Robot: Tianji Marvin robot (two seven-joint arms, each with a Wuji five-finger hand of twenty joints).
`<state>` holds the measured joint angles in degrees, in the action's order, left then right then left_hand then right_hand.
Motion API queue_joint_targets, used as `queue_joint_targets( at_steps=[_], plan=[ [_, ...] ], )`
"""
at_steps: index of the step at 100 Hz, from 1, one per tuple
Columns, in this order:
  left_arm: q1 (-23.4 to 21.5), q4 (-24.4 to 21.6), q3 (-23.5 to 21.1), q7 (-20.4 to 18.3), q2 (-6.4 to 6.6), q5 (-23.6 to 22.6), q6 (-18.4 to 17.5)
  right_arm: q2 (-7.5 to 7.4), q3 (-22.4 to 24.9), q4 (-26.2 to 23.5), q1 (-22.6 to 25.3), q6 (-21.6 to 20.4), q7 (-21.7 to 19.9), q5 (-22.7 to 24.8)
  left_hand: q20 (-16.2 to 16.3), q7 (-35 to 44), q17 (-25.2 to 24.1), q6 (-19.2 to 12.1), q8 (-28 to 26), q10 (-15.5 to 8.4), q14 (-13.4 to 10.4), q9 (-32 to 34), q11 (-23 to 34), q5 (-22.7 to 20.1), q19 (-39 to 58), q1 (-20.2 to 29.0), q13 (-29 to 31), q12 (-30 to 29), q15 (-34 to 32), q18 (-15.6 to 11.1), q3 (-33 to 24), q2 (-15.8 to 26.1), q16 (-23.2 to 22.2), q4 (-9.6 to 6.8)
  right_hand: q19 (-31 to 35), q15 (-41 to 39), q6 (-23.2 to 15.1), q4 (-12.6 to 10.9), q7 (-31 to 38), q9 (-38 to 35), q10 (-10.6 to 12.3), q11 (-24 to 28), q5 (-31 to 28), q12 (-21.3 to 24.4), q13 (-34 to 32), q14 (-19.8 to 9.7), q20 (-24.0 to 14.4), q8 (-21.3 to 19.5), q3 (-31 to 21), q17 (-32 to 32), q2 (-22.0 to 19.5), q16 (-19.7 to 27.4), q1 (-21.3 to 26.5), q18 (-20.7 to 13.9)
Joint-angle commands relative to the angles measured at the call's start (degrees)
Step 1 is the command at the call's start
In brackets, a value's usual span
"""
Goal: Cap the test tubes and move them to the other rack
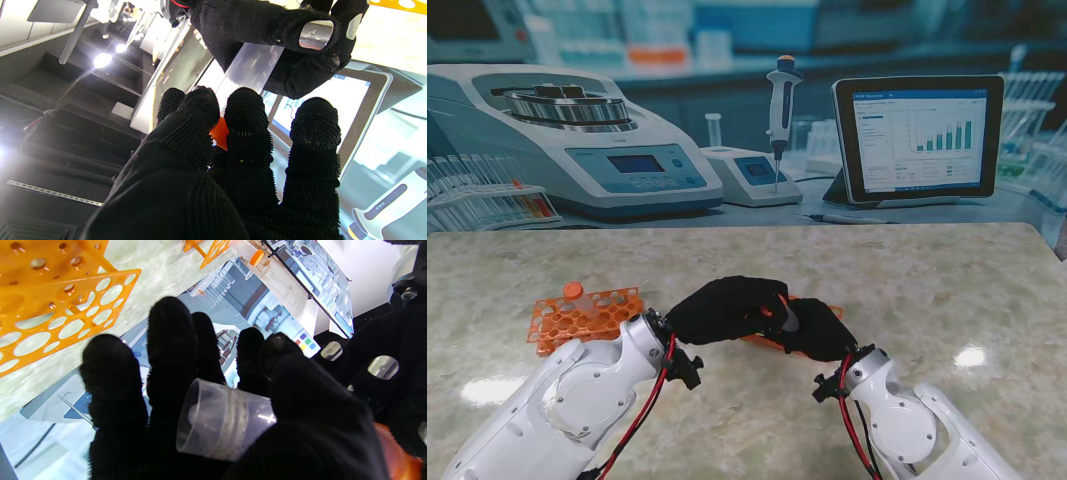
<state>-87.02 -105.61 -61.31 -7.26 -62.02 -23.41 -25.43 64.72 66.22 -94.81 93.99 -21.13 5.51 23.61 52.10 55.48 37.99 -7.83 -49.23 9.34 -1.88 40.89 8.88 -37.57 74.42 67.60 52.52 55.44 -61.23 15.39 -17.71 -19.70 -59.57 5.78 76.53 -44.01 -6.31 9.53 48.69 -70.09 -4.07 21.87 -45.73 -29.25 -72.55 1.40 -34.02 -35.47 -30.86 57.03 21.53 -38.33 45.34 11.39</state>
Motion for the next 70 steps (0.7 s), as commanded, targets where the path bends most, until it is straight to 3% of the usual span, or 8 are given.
queue_joint_targets(
  at_steps=[1, 6, 10, 17, 26, 41, 51, 70],
  plan=[
    [-0.26, -0.7, 0.13, -1.72, 0.46, 0.47, 0.46, 0.4, 0.02, 0.38, -0.02, 0.0, 0.11, -1.11, 0.44, -2.72, -0.85, 3.07, 2.59, -5.39, 0.55, 8.99, 21.53, -1.54, 0.73, 6.36, -0.33, 4.35, 1.42, -0.1, -11.48, 10.65, -0.93, -3.07, 1.59, -3.08, -1.27, 1.43, -0.77, -2.33, -0.44, -0.64, -2.37, 0.89, -2.88, -3.37, 0.11, -1.11, -5.86, 2.21, -7.62, -0.99, 1.25, -1.76],
    [-0.11, -0.71, 0.11, -2.56, 0.63, 0.81, 0.65, 0.43, -0.04, 0.45, -0.05, -0.12, 0.29, -0.99, 0.33, -5.95, -1.27, 4.21, 5.4, -4.87, -0.1, 8.3, 18.74, -1.81, 0.68, 6.35, -0.77, 3.87, 2.16, -0.76, -10.36, 9.95, -0.97, -3.14, 1.74, -3.68, -1.57, 1.56, -0.69, -2.76, -0.32, -0.59, -2.62, 1.0, -3.11, -3.72, 0.03, -1.32, -5.88, 2.99, -7.5, -1.03, 0.85, -2.09],
    [0.03, -0.71, 0.12, -3.23, 0.77, 1.1, 0.81, 0.44, -0.08, 0.5, -0.08, -0.24, 0.43, -0.81, -0.15, -9.17, -1.44, 4.68, 8.19, -4.68, -2.9, 7.24, 15.47, -1.59, 0.38, 6.36, -1.33, 2.51, 2.62, -1.82, -8.99, 9.63, -0.85, -3.38, 1.8, -4.58, -1.79, 1.61, -0.73, -3.07, -0.34, -0.65, -2.71, 1.24, -3.07, -3.97, -0.11, -1.59, -6.12, 3.31, -7.51, -1.1, 0.53, -2.49],
    [0.24, -0.66, 0.14, -3.86, 0.9, 1.36, 0.95, 0.42, -0.12, 0.54, -0.1, -0.48, 0.58, -0.38, -0.7, -14.63, -2.73, 5.09, 13.26, -4.6, -3.06, 6.18, 10.66, -0.94, -0.02, 6.36, -2.75, 0.75, 3.5, -2.65, -4.38, 9.19, -0.5, -4.3, 2.34, -5.46, -2.27, 1.7, -0.73, -3.4, -0.2, -0.65, -2.96, 1.43, -3.14, -4.31, -0.49, -1.87, -6.23, 3.56, -7.46, -1.19, 0.1, -2.82],
    [0.49, -0.63, 0.07, -4.66, 1.08, 1.47, 1.07, 0.35, -0.08, 0.44, -0.02, -0.72, 0.51, -0.09, -0.86, -19.47, -4.84, 4.49, 18.59, -4.71, -3.09, 4.86, 4.91, 1.25, -1.03, 5.4, -5.18, -0.11, 5.57, -3.19, 6.22, 9.38, -0.17, -7.51, 2.58, -6.04, -2.78, 1.76, -0.67, -3.75, -0.1, -0.59, -3.22, 1.55, -3.13, -4.51, -0.7, -2.18, -6.37, 3.63, -7.27, -1.2, -0.18, -3.08],
    [1.04, -0.84, -0.16, -6.3, 1.44, 1.18, 1.76, 0.17, 0.08, 0.23, 0.14, -1.11, 0.04, 0.28, 1.38, -27.38, -9.75, 3.57, 22.53, -5.25, -0.77, -1.29, 5.72, 3.78, -1.98, 0.03, -8.97, -10.45, 8.57, -2.11, 10.7, 8.83, -0.21, -8.26, 2.73, -6.53, -3.49, 1.86, -0.67, -4.0, 0.2, -0.55, -3.52, 1.68, -3.1, -4.83, -0.87, -2.48, -6.43, 3.73, -6.86, -1.1, -0.56, -3.56],
    [1.29, -1.18, -0.29, -7.03, 1.6, 0.69, 2.52, 0.02, 0.19, 0.1, 0.22, -1.39, -0.49, 0.33, 2.97, -31.58, -13.13, 2.43, 24.01, -5.31, 2.16, -4.19, 4.26, 4.59, -2.83, -3.47, -11.57, -25.71, 13.38, -0.07, 12.2, 9.93, 1.54, -8.24, 2.73, -6.65, -4.57, 1.96, -0.66, -4.12, 0.53, -0.63, -3.72, 1.8, -3.05, -5.15, -0.9, -2.55, -6.26, 3.77, -6.34, -1.01, -0.98, -3.97],
    [1.46, -2.14, -1.26, -7.98, 1.8, -0.66, 3.89, -0.17, 0.38, -0.05, 0.38, -1.8, -1.22, 0.29, 0.17, -35.25, -20.44, 1.64, 24.8, -5.39, 7.38, -7.12, 0.75, 6.04, -11.17, -8.69, -15.96, -30.59, 28.49, 3.32, 14.6, 11.42, 9.32, -8.0, 2.92, -7.05, -5.56, 1.96, -0.52, -4.52, 0.7, -0.81, -4.18, 2.09, -3.08, -5.39, -1.02, -2.4, -6.29, 3.92, -5.64, -0.94, -1.28, -4.47]
  ],
)
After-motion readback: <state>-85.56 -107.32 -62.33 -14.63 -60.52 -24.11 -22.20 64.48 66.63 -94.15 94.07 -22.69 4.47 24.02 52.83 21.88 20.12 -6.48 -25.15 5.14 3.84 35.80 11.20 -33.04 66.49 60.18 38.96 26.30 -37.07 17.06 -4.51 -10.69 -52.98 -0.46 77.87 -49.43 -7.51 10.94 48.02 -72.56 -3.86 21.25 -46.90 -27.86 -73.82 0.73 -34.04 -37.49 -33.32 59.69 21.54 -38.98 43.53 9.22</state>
